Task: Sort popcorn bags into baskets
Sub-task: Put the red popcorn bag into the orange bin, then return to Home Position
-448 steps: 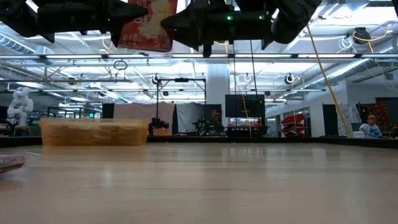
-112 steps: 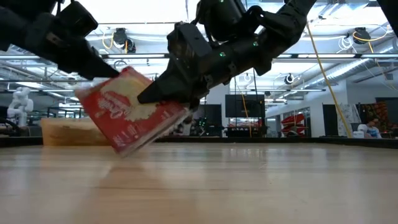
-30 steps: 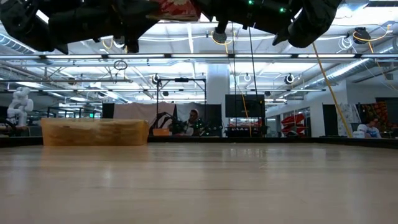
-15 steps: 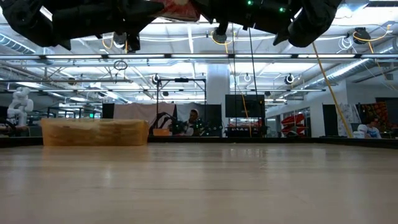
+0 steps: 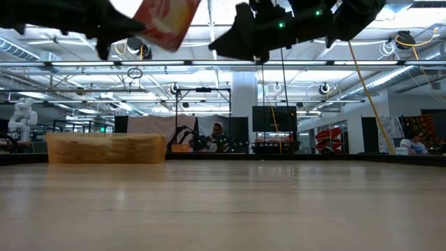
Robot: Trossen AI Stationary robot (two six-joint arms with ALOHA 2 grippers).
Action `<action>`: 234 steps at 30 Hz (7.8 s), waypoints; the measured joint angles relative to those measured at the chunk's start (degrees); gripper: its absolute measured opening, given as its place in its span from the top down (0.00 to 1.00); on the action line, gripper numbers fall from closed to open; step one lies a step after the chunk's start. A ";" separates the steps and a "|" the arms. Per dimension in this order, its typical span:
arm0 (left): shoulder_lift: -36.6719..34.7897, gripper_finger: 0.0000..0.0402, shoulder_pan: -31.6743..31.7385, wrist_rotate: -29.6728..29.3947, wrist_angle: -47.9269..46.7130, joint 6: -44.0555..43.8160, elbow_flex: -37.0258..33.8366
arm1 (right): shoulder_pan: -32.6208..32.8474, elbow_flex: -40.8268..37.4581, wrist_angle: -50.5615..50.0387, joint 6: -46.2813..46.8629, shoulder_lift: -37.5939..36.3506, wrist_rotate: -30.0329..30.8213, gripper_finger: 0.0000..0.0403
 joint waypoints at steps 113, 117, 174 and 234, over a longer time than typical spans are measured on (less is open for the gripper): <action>2.36 0.95 14.05 -21.32 -45.84 -16.95 4.47 | 8.79 -12.52 10.81 7.54 -0.28 -4.98 0.52; -3.97 0.98 5.87 -20.21 -42.95 -13.46 3.70 | 8.79 -12.52 10.20 6.83 -0.70 -4.97 0.62; -9.71 0.99 -30.35 -28.74 -8.04 7.89 -18.55 | 11.03 -37.99 -7.93 3.45 -38.57 4.21 1.00; -9.70 0.99 -31.58 -25.41 5.64 14.66 -22.12 | 2.75 -49.00 -34.11 1.65 -90.24 -15.36 1.00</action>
